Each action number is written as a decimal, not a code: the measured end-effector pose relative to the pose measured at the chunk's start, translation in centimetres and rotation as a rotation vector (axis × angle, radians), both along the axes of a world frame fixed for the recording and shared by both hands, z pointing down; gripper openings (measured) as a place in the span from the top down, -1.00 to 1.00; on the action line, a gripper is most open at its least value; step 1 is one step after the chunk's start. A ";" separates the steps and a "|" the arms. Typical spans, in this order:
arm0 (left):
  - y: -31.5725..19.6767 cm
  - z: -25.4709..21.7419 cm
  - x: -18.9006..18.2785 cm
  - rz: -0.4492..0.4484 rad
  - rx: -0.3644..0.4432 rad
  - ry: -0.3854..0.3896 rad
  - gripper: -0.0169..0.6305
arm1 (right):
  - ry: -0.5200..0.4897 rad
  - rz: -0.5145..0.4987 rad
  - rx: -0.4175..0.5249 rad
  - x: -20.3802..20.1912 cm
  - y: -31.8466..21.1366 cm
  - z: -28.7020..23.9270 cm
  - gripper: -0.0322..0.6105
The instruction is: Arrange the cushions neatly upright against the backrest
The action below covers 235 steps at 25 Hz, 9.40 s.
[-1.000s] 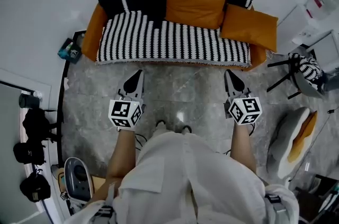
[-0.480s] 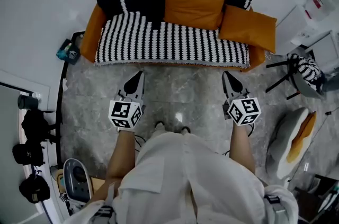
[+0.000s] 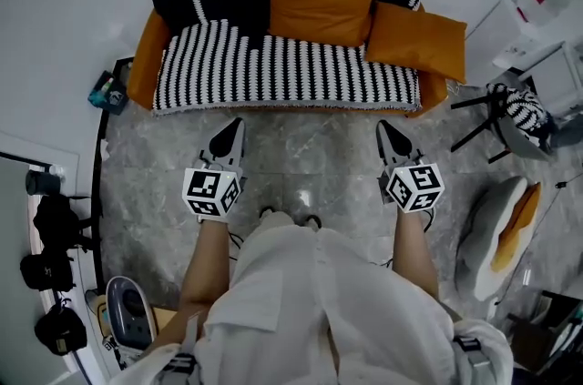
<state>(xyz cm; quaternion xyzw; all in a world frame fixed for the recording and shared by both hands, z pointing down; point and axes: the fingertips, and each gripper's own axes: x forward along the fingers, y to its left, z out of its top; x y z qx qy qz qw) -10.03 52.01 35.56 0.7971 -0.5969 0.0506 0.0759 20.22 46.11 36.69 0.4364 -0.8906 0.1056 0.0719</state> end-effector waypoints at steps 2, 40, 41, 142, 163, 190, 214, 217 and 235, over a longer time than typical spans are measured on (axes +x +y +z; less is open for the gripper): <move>-0.8 0.1 0.9 0.011 0.004 0.003 0.90 | 0.010 -0.005 0.004 0.6 -0.3 0.1 0.88; -45.0 3.4 16.0 0.383 -0.036 -0.003 0.90 | 0.026 0.241 -0.046 12.5 -38.4 3.1 0.78; -46.3 3.8 17.1 0.387 -0.040 -0.005 0.90 | 0.029 0.238 -0.051 13.5 -39.8 3.6 0.78; -78.2 41.8 47.2 0.233 -0.890 -0.206 0.86 | 0.472 0.363 -0.757 46.1 -68.2 32.8 0.85; -80.1 29.2 46.3 0.246 -0.673 -0.103 0.88 | 0.447 0.394 -0.464 45.2 -69.1 20.3 0.86; -80.2 7.0 35.6 0.009 -0.331 -0.032 0.88 | 0.316 0.241 -0.061 35.7 -74.8 1.4 0.86; -59.5 5.9 6.2 -0.401 -0.343 0.023 0.89 | 0.291 -0.226 -0.058 3.8 -66.3 1.9 0.86; -55.4 5.9 1.6 -0.447 -0.351 0.024 0.89 | 0.283 -0.274 -0.064 -1.4 -63.4 2.2 0.86; -35.5 5.9 -21.9 -0.697 -0.375 0.036 0.88 | 0.252 -0.548 -0.108 -29.2 -50.1 4.6 0.86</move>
